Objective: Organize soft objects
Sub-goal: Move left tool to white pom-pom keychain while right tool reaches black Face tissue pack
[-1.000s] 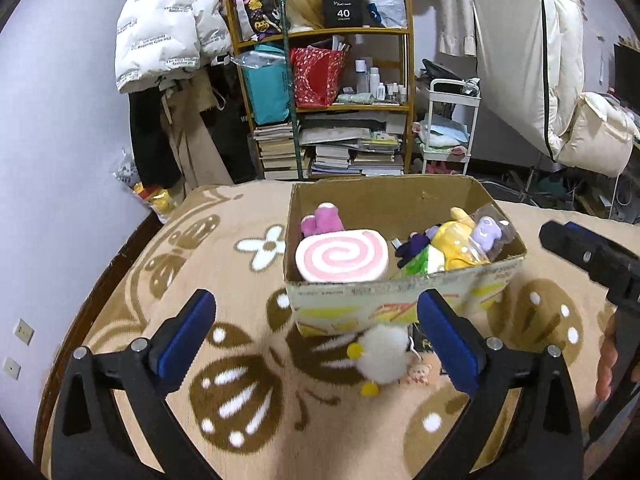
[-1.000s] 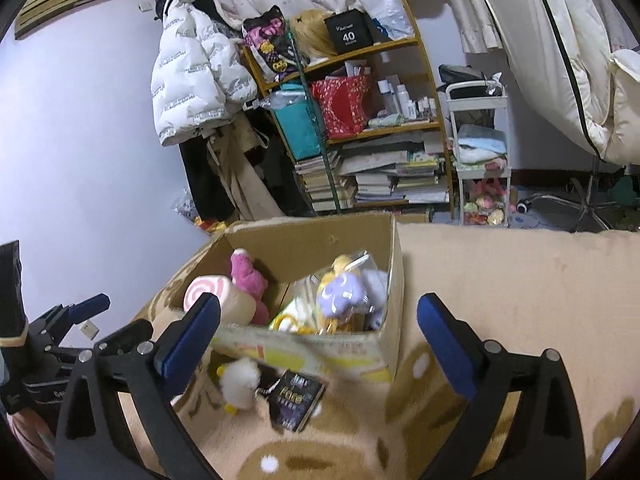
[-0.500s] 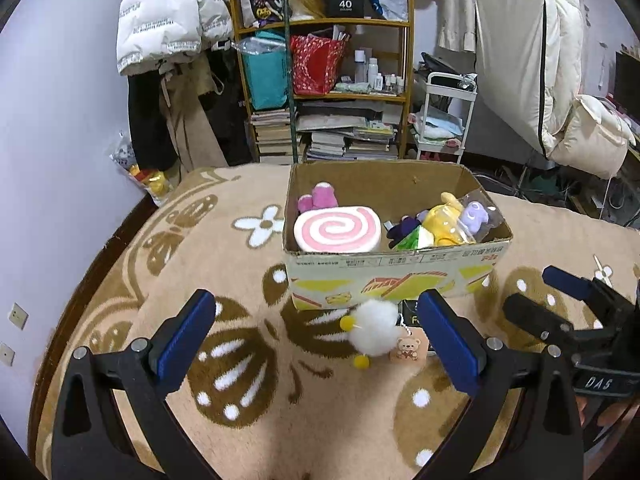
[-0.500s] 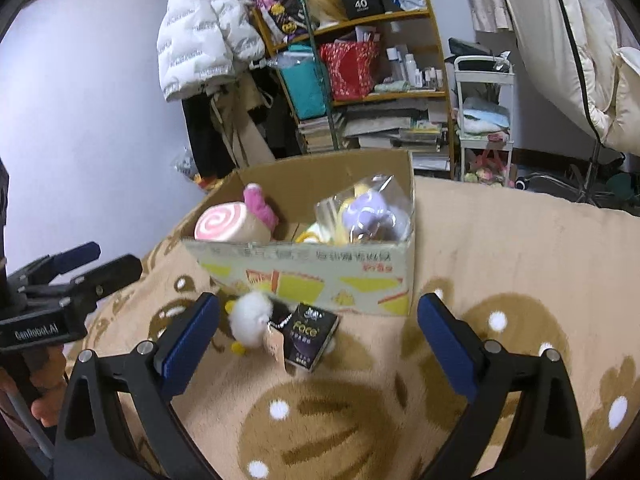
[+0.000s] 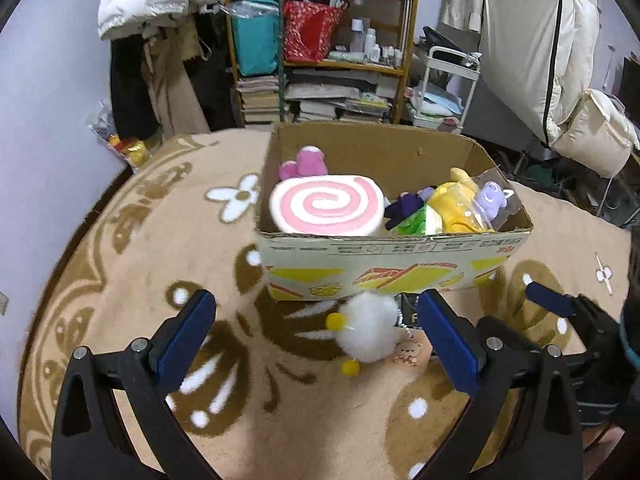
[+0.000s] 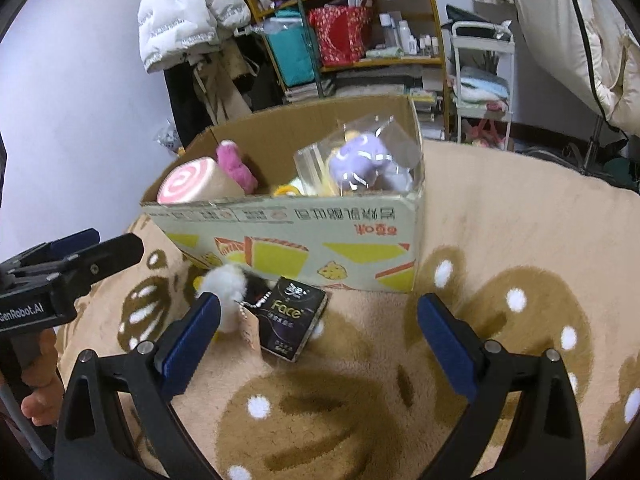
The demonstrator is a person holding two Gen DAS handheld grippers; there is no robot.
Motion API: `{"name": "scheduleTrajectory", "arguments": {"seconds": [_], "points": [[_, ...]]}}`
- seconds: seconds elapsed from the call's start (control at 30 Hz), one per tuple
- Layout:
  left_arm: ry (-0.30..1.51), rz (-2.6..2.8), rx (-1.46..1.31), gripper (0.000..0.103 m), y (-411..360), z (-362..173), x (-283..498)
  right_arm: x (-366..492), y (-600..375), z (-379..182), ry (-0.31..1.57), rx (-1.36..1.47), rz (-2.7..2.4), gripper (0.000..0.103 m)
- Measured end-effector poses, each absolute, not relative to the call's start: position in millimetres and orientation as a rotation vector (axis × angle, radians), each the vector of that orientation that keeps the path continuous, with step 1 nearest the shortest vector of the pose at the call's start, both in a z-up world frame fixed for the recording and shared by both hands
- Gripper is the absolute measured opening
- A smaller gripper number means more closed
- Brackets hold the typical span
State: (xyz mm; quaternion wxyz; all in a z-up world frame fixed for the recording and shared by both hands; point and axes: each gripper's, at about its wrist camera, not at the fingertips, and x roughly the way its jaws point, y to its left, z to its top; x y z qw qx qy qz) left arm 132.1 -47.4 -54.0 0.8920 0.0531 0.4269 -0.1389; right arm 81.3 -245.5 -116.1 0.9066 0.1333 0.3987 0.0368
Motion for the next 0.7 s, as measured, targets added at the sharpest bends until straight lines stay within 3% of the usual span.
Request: {"name": "scheduleTrajectory", "arguments": {"seconds": [0.7], "points": [[1.11,-0.351,0.109,0.098,-74,-119,176,117,-242,-164,0.953,0.249,0.062,0.103]]}}
